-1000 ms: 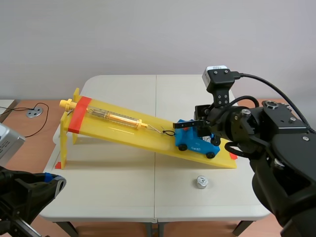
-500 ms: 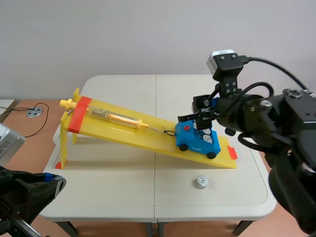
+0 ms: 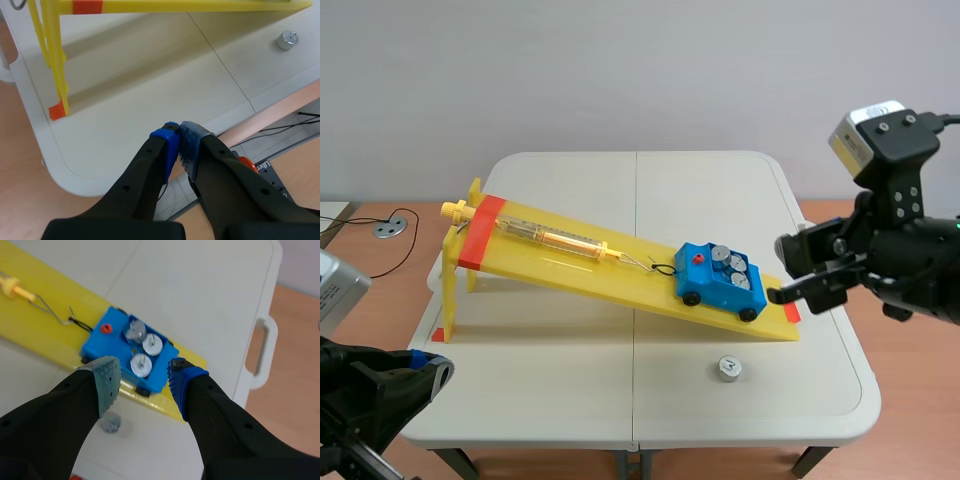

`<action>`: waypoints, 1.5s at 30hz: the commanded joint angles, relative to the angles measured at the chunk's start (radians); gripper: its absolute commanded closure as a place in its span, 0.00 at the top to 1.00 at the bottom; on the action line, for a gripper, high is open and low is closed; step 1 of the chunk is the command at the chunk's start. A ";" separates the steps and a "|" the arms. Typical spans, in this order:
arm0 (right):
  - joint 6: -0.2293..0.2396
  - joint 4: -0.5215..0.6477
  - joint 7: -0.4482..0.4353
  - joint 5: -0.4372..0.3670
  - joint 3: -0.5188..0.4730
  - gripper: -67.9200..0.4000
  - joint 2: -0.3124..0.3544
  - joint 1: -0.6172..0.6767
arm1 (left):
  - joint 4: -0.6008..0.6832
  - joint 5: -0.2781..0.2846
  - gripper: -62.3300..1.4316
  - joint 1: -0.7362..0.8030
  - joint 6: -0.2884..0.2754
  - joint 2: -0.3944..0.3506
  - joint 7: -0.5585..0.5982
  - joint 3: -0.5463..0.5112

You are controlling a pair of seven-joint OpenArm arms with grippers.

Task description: Place the four metal weights on the blue cart on the ramp.

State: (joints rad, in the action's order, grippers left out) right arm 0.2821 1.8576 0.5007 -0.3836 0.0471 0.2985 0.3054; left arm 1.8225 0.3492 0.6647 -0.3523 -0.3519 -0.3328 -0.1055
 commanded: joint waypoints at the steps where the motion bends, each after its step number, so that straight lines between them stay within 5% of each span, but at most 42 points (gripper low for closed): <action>1: 0.049 0.082 -0.075 -0.040 -0.047 0.35 0.049 -0.004 | 0.043 0.077 0.07 -0.020 -0.018 0.008 0.096 -0.013; 8: 0.068 0.054 -0.095 -0.006 -0.050 0.35 0.067 0.049 | 0.043 0.077 0.07 -0.020 -0.018 0.008 0.096 -0.013; 17: 0.109 -0.134 -0.238 0.031 -0.005 0.35 0.053 0.016 | 0.043 0.077 0.07 -0.020 -0.018 0.008 0.096 -0.013; 29: 0.107 -0.296 -0.312 0.185 0.128 0.35 -0.033 -0.107 | 0.043 0.077 0.07 -0.020 -0.018 0.008 0.095 -0.013; 45: 0.019 -0.430 -0.369 0.297 0.221 0.34 -0.097 -0.190 | 0.043 0.077 0.07 -0.020 -0.018 0.008 0.095 -0.013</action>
State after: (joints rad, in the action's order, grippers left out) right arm 0.3290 1.3609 0.2653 -0.0673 0.2680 0.1909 0.2077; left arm 1.8225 0.3492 0.6647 -0.3523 -0.3519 -0.3328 -0.1055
